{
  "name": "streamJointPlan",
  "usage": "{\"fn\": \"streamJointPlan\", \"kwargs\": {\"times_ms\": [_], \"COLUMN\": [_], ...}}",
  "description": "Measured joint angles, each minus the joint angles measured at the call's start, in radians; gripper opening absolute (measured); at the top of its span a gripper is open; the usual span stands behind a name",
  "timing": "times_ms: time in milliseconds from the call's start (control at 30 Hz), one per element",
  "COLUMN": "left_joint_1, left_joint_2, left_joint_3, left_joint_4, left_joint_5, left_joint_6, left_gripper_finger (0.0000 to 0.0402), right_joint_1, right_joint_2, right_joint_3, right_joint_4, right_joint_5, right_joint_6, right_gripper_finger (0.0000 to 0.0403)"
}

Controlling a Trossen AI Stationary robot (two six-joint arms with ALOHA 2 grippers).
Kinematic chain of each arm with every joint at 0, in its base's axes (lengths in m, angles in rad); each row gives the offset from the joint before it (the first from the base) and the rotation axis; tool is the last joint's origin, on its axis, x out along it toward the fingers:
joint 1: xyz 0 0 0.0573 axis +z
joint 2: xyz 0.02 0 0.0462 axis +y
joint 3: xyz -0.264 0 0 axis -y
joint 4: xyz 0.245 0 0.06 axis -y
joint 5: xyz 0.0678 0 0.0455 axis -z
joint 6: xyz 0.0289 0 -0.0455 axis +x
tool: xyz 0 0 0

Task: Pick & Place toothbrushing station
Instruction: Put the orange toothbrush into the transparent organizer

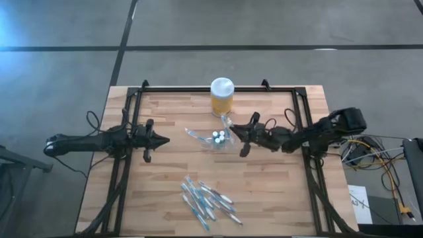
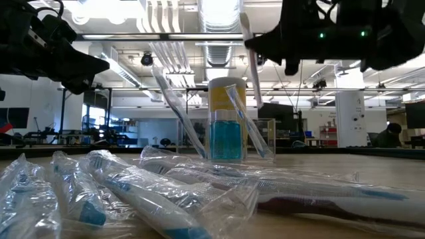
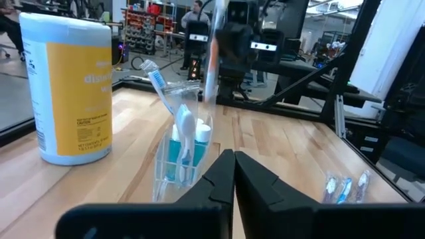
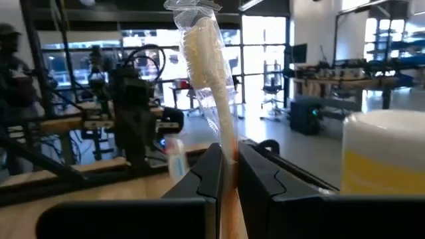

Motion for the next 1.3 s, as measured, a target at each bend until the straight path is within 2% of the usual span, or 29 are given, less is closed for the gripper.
{"fn": "streamJointPlan", "kwargs": {"times_ms": [133,300,467,833,1100,1300], "left_joint_1": [0.000,0.000,0.000,0.000,0.000,0.000], "left_joint_2": [0.000,0.000,0.000,0.005,0.005,0.005], "left_joint_3": [0.000,0.000,0.000,0.000,0.000,0.000], "left_joint_4": [0.000,-0.002,-0.003,-0.008,-0.009,-0.009], "left_joint_5": [0.000,0.000,0.000,-0.002,-0.002,-0.002], "left_joint_6": [0.000,0.000,0.000,-0.001,-0.002,-0.002], "left_gripper_finger": [0.0016,0.0009,0.0010,0.0014,0.0011,0.0009], "right_joint_1": [0.000,0.001,0.001,0.003,0.003,0.003], "right_joint_2": [0.099,0.242,0.319,0.346,0.344,0.344], "right_joint_3": [-0.028,-0.038,-0.030,-0.033,-0.032,-0.032], "right_joint_4": [0.147,0.243,0.258,0.230,0.131,0.113], "right_joint_5": [0.066,0.115,0.153,0.175,0.168,0.168], "right_joint_6": [0.001,0.037,0.072,0.092,0.144,0.142], "right_gripper_finger": [0.0023,0.0023,0.0023,0.0023,0.0023,0.0045]}}
